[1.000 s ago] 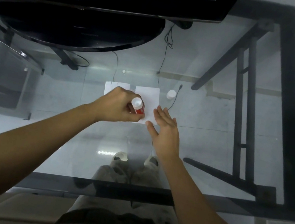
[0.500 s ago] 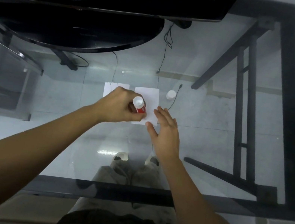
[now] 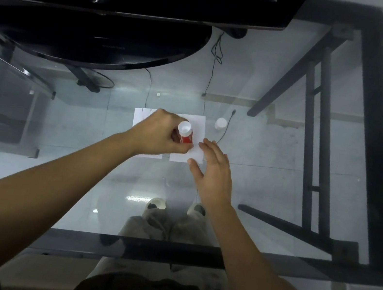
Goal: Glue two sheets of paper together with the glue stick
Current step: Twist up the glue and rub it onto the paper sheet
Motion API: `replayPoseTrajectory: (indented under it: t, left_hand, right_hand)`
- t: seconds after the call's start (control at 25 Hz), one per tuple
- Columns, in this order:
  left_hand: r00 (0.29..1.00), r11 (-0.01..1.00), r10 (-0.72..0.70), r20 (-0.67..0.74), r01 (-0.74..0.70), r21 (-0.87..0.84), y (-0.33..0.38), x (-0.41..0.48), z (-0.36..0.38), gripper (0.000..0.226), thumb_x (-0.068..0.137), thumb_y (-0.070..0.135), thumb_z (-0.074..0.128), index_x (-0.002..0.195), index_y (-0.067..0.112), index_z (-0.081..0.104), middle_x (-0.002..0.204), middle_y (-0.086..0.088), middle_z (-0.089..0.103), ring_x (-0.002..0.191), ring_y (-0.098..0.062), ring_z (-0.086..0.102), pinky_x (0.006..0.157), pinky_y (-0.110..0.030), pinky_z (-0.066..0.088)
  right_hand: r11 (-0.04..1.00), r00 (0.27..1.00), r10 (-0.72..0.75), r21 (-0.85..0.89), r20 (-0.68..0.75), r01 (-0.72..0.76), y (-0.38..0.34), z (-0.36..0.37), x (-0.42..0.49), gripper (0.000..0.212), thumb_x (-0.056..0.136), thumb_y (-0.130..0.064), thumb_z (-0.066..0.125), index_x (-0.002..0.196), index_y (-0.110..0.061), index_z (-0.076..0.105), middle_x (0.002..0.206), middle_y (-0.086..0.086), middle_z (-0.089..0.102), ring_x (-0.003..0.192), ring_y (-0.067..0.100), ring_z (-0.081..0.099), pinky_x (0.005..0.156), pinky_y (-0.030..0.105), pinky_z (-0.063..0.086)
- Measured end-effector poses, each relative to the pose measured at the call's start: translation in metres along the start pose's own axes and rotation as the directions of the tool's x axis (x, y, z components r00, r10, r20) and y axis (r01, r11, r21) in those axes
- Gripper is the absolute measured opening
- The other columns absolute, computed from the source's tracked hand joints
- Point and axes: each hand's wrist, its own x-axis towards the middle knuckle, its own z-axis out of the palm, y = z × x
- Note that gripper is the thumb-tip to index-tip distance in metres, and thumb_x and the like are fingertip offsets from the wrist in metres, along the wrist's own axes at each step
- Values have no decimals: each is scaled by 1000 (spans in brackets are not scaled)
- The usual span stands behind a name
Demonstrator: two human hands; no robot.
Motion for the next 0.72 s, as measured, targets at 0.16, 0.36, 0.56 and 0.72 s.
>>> replayPoseTrajectory:
  t: [0.16,0.36,0.56,0.72]
  left_hand:
    - [998,999,-38,-57,37,-18,-1,16,-8,24,74,28,75,68,14,56,59,12,57,55,2,53,56,-3,38]
    - [984,999,-38,-175,41,12,1,26,-9,21,76,29,72,77,10,63,71,0,67,62,-10,58,58,-6,39]
    - [1000,1000,-5,-20,5,15,8,12,2,22,74,29,73,72,10,61,66,2,65,58,-8,58,59,-16,47]
    - [985,997,-78,-157,81,17,5,36,-8,23,77,30,71,73,11,59,66,4,61,58,-4,53,55,-4,37]
  right_hand:
    - [1000,1000,-2,-4,-8,2,1,1,1,46,89,-34,55,131,-18,45,141,0,44,128,19,39,105,35,35]
    - [996,997,23,-82,-68,-29,2,3,1,53,86,-39,58,133,-21,40,142,1,43,132,17,35,114,43,8]
    - [973,971,177,-118,-160,-197,2,4,0,77,78,-51,63,138,-17,29,149,6,30,139,23,19,111,50,-6]
    - [961,972,213,-157,-96,-226,5,6,4,88,80,-57,56,144,-15,13,157,4,9,143,22,-1,109,48,-13]
